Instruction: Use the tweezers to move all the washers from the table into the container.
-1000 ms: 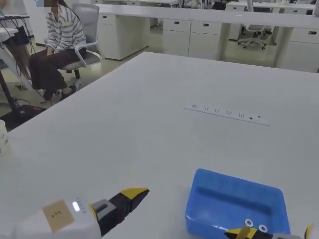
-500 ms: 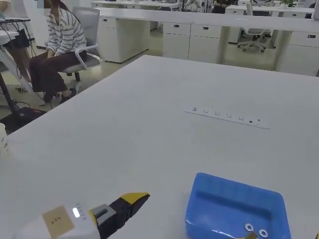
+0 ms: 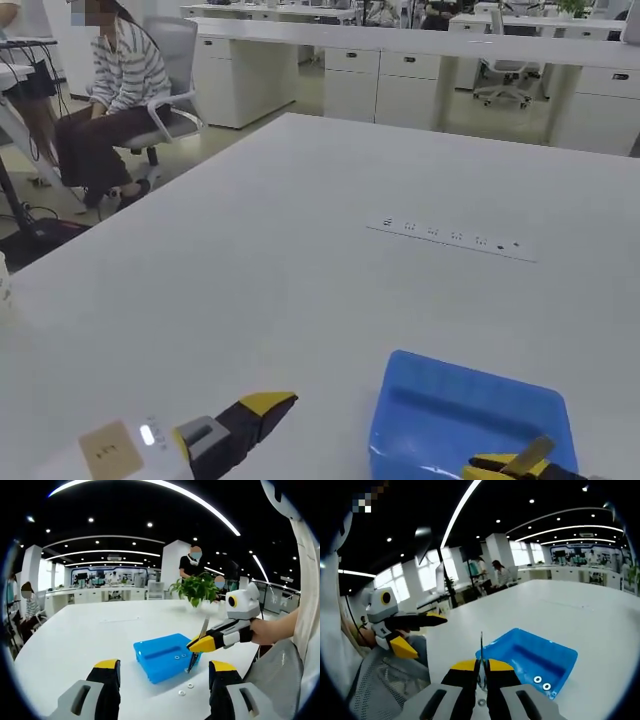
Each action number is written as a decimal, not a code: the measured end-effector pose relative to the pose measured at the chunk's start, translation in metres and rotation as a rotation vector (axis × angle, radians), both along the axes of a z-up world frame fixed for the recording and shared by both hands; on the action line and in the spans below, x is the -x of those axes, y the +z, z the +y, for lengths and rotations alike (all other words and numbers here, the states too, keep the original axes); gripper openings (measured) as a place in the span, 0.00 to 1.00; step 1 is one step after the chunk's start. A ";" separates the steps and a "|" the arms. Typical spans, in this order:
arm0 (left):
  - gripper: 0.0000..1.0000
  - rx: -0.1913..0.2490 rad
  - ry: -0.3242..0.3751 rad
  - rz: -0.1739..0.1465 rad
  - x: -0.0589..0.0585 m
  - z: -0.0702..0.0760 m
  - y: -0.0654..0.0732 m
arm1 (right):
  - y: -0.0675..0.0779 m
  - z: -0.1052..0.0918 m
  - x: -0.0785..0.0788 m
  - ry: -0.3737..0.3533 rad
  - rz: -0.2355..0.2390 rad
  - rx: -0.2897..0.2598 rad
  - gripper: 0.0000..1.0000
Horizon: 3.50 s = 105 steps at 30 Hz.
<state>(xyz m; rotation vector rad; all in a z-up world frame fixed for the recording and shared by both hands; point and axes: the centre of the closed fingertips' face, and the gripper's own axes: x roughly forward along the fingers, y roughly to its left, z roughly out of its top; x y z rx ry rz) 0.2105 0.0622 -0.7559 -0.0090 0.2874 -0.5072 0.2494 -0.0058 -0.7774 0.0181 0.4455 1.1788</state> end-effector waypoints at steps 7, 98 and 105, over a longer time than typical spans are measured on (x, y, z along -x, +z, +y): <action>0.72 0.003 0.003 -0.002 0.000 0.001 0.001 | 0.022 0.000 -0.006 -0.015 -0.011 -0.050 0.03; 0.74 0.087 0.014 -0.044 0.000 0.002 0.014 | -0.023 0.001 -0.078 -0.069 0.059 0.096 0.04; 0.73 0.078 0.011 -0.036 0.000 0.001 0.012 | -0.006 0.001 -0.076 -0.082 0.065 0.034 0.04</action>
